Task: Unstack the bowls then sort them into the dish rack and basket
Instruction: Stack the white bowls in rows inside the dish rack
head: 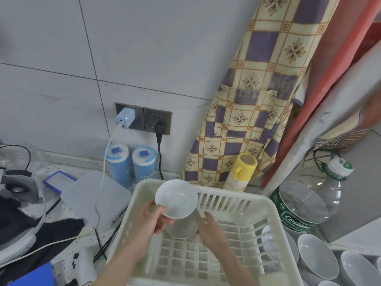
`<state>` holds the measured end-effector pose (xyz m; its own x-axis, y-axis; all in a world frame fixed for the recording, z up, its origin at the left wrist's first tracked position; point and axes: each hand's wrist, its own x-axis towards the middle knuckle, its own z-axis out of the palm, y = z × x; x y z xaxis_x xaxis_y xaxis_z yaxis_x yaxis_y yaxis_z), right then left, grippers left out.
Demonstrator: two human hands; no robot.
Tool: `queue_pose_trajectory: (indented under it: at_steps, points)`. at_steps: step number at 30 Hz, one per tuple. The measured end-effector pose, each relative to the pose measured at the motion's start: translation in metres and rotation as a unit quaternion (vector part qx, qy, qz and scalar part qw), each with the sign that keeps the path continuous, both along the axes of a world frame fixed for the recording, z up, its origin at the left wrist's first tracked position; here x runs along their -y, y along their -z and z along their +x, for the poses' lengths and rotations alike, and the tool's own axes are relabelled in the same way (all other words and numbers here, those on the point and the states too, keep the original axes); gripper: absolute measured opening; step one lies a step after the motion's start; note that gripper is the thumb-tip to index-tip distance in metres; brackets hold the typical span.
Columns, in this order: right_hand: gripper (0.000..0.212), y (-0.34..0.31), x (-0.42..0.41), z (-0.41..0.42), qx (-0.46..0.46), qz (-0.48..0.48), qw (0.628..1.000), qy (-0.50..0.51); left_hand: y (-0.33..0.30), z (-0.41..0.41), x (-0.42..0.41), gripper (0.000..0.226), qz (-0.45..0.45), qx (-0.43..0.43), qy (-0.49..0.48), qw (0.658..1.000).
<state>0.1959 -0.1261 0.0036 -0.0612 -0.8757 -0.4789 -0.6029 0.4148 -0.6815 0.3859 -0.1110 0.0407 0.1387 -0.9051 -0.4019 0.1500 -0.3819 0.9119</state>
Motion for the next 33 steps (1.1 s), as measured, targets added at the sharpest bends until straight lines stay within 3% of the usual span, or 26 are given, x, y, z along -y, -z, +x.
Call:
queue_pose_trajectory:
  at_steps: [2, 4, 7, 10, 16, 20, 24, 30, 33]
  points:
    - [0.044, -0.006, -0.002, -0.008, -0.009, -0.068, 0.997, 0.029, 0.002, 0.000, 0.000, 0.026, 0.010, 0.009, 0.008, 1.000]
    - [0.030, -0.016, -0.004, -0.012, 0.087, -0.106, 0.989, 0.053, 0.002, -0.001, 0.000, 0.025, 0.010, 0.021, 0.023, 0.999]
    - [0.029, -0.029, -0.011, -0.012, 0.206, -0.076, 0.975, 0.023, 0.003, -0.004, -0.002, 0.026, 0.008, 0.039, 0.057, 0.998]
    - [0.030, -0.030, -0.014, -0.011, 0.261, -0.071, 0.962, 0.035, 0.005, -0.004, -0.003, 0.029, 0.007, 0.051, 0.083, 0.995]
    - [0.017, -0.023, -0.008, -0.012, 0.237, -0.065, 0.968, 0.041, 0.009, -0.011, -0.006, 0.032, 0.008, 0.117, 0.130, 0.985]
    - [0.033, -0.017, -0.010, -0.011, 0.192, -0.094, 0.977, 0.019, 0.013, -0.012, -0.007, 0.039, -0.026, 0.151, 0.125, 0.980]
    - [0.044, -0.008, -0.007, -0.011, 0.138, -0.097, 0.986, 0.002, 0.022, -0.009, -0.009, 0.052, -0.042, 0.243, 0.179, 0.953]
    - [0.047, -0.004, -0.008, -0.012, 0.125, -0.090, 0.988, -0.013, 0.026, -0.008, -0.011, 0.077, -0.076, 0.308, 0.200, 0.927]
    - [0.046, -0.003, -0.007, -0.010, 0.111, -0.082, 0.990, -0.016, 0.026, -0.007, -0.012, 0.076, -0.085, 0.313, 0.211, 0.922]
